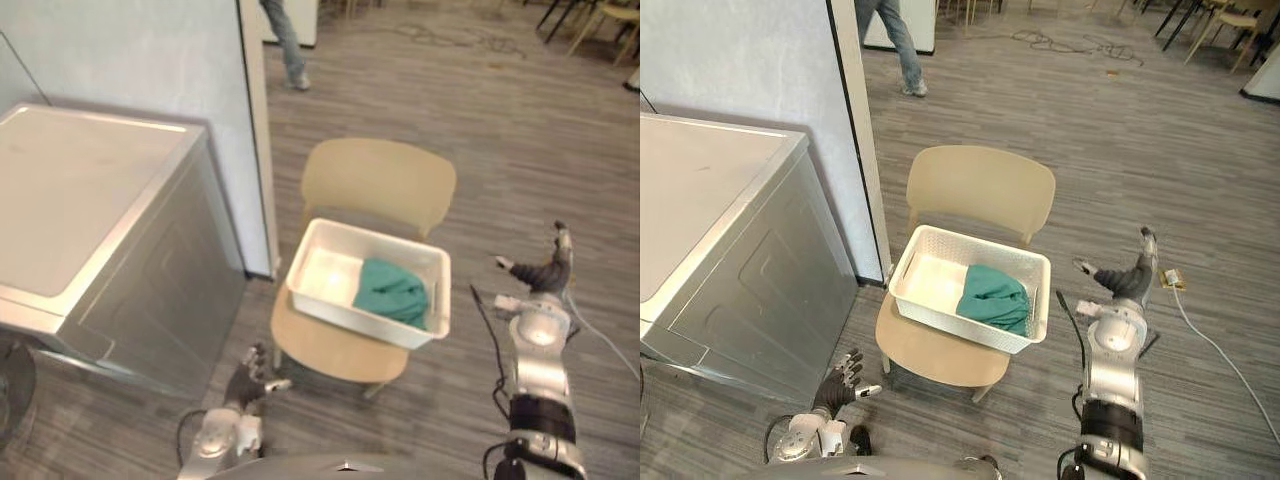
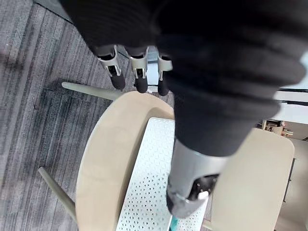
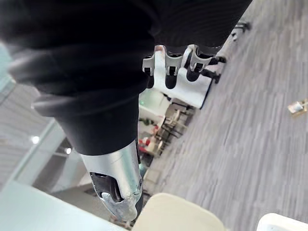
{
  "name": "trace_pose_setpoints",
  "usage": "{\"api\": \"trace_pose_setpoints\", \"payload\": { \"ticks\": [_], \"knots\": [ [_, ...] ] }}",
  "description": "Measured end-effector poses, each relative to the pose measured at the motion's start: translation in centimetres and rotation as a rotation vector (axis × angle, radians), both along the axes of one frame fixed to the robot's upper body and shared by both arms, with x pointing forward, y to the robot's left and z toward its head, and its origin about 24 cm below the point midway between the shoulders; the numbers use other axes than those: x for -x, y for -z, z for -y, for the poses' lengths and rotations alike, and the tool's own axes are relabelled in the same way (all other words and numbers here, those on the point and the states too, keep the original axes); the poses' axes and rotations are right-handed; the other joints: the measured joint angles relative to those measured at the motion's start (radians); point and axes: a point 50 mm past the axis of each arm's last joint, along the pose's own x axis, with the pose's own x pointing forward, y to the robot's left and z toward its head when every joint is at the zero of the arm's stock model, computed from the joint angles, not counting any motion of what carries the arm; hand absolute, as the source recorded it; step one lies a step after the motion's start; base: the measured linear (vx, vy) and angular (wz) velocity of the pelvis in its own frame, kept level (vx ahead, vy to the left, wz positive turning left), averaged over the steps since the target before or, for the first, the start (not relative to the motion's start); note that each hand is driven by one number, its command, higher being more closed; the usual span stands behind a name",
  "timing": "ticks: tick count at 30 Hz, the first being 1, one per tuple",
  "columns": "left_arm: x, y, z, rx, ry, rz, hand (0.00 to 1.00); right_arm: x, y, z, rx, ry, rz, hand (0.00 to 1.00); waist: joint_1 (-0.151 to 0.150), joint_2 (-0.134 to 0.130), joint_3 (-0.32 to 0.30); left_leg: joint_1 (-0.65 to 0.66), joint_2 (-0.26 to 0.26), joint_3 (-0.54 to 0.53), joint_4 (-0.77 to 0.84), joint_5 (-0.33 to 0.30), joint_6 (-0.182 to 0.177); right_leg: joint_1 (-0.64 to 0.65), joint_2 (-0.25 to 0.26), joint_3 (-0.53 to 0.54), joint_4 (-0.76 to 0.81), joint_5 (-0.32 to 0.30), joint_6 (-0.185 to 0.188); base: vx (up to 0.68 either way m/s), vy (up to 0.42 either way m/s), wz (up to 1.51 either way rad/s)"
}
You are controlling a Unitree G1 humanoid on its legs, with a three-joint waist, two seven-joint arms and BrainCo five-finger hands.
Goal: Pick up the laundry basket with both hands and put the clothes into the washing machine.
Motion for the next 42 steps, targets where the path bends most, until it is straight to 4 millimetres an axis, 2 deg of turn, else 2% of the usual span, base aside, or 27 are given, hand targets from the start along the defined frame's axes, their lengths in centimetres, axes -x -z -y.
{"api": "trace_pose_setpoints", "payload": {
  "ticks": [2,5,6,8,12,15,17,23,29,42],
  "knots": [
    [-0.4,-0.5,-0.1,0.0,0.004,0.03,0.0,-1.4,-1.2,0.0,0.033,-0.017,0.009,0.0,0.002,0.006,0.027,-0.017,-0.002,-0.003,-0.026,0.026,-0.001,-0.026,0.002,-0.002,0.0,0.01,0.001,-0.09,-0.014,0.06],
    [-2.0,-1.9,0.7,0.018,0.039,0.116,0.0,-5.3,-4.6,1.2,0.096,-0.021,-0.006,0.0,0.004,0.031,0.101,-0.083,-0.003,-0.018,-0.077,0.091,0.004,-0.102,0.01,-0.02,-0.001,0.04,-0.001,-0.13,0.003,0.18],
    [-2.5,-2.3,1.1,0.028,0.054,0.137,0.0,-6.4,-6.3,2.0,0.101,0.002,-0.003,0.0,0.011,0.044,0.126,-0.105,-0.003,-0.02,-0.1,0.118,0.007,-0.13,0.012,-0.027,-0.001,0.053,-0.001,-0.13,0.019,0.15],
    [-2.8,-2.6,1.7,0.056,0.061,0.147,0.0,-7.9,-8.7,2.4,0.071,0.013,0.023,0.0,0.027,0.053,0.17,-0.108,-0.003,-0.02,-0.134,0.148,0.006,-0.152,0.015,-0.024,-0.001,0.064,-0.003,-0.09,0.008,0.02],
    [-3.1,-3.1,2.1,0.08,0.048,0.164,0.0,-9.5,-11.9,1.9,0.057,-0.012,0.072,0.0,0.037,0.059,0.208,-0.14,0.001,-0.028,-0.159,0.177,0.007,-0.19,0.018,-0.032,0.005,0.071,-0.007,-0.05,-0.01,0.06],
    [-4.4,-4.0,2.4,0.082,0.043,0.216,0.0,-9.8,-13.4,2.0,0.068,-0.015,0.086,0.0,0.041,0.059,0.241,-0.152,0.001,-0.028,-0.19,0.204,0.009,-0.216,0.019,-0.036,0.006,0.08,-0.009,-0.05,0.002,0.02],
    [-5.7,-5.0,2.6,0.081,0.048,0.265,0.0,-10.1,-14.5,1.6,0.093,-0.044,0.092,0.0,0.042,0.059,0.285,-0.161,0.004,-0.024,-0.206,0.22,0.01,-0.237,0.021,-0.032,0.013,0.086,-0.011,-0.08,0.005,-0.04],
    [-8.1,-6.8,2.9,0.074,0.023,0.351,0.0,-11.3,-15.1,0.0,0.129,-0.117,0.053,0.0,0.046,0.052,0.348,-0.198,0.015,-0.012,-0.236,0.25,0.008,-0.301,0.027,-0.024,0.034,0.096,-0.017,-0.06,-0.015,-0.07],
    [-9.2,-8.4,2.7,0.087,-0.017,0.421,0.0,-12.0,-16.2,-2.8,0.283,-0.208,0.04,0.0,0.048,0.035,0.359,-0.249,0.033,-0.012,-0.236,0.261,0.001,-0.357,0.041,-0.024,0.045,0.098,-0.021,-0.01,-0.049,-0.03],
    [-10.9,-10.1,2.4,0.105,-0.079,0.486,0.0,-12.9,-15.2,-4.2,0.367,-0.288,-0.08,0.0,0.06,0.015,0.371,-0.317,0.049,-0.02,-0.253,0.286,-0.011,-0.437,0.048,-0.041,0.091,0.085,-0.04,0.01,-0.03,0.02]
  ]
}}
